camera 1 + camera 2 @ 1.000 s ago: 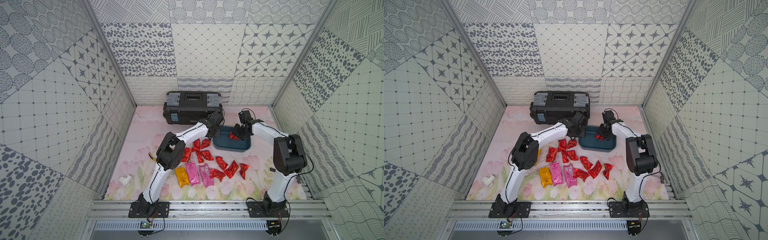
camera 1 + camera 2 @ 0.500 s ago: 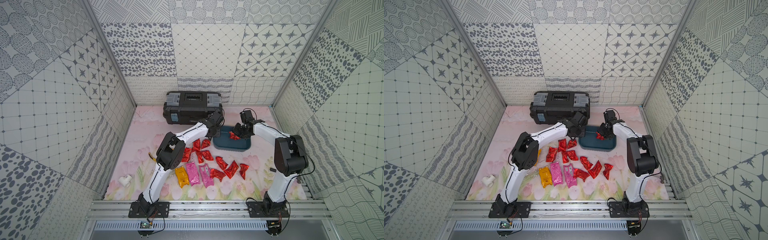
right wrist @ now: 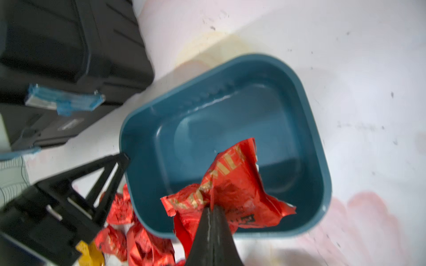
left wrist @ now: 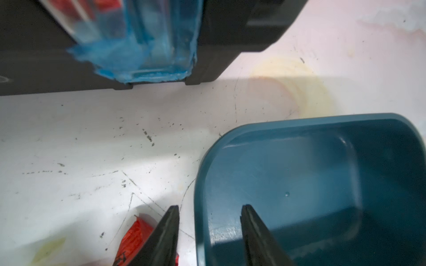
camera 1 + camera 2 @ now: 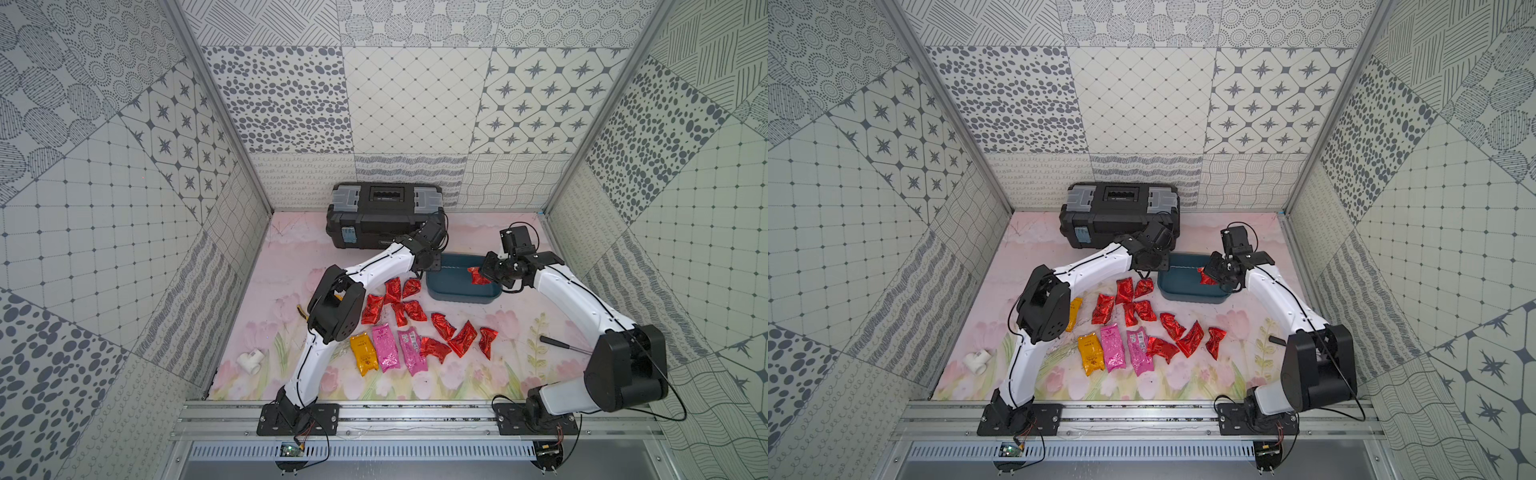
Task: Take the tea bags out of the storage box
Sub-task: Pick up the tea bag from the storage box, then place the tea bag at the center of the board.
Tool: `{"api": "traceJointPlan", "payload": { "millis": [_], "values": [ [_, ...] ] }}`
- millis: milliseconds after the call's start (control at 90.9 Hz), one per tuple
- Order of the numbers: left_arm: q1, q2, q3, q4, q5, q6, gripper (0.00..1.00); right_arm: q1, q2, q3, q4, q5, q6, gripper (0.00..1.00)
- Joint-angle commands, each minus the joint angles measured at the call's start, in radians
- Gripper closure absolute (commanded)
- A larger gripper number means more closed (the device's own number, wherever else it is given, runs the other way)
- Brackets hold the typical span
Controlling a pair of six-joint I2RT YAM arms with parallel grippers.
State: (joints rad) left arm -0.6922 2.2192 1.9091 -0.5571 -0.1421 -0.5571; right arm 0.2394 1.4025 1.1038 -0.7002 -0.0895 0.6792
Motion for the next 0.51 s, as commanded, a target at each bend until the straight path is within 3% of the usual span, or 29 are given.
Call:
{"api": "traceJointPlan", "payload": {
  "millis": [0,275,495],
  "values": [
    [-0.002,-0.090,-0.051,0.064,-0.018,-0.020,0.46,0.083,-0.096,-0.035,-0.141,0.039,-0.032,1.00],
    [0.011,-0.322,-0.270,0.128,-0.087,-0.123,0.42,0.453,-0.238,-0.126,-0.343,0.111,0.116,1.00],
    [0.032,-0.533,-0.483,0.127,-0.181,-0.182,0.42,0.717,-0.250,-0.215,-0.365,0.137,0.218,1.00]
  ]
}}
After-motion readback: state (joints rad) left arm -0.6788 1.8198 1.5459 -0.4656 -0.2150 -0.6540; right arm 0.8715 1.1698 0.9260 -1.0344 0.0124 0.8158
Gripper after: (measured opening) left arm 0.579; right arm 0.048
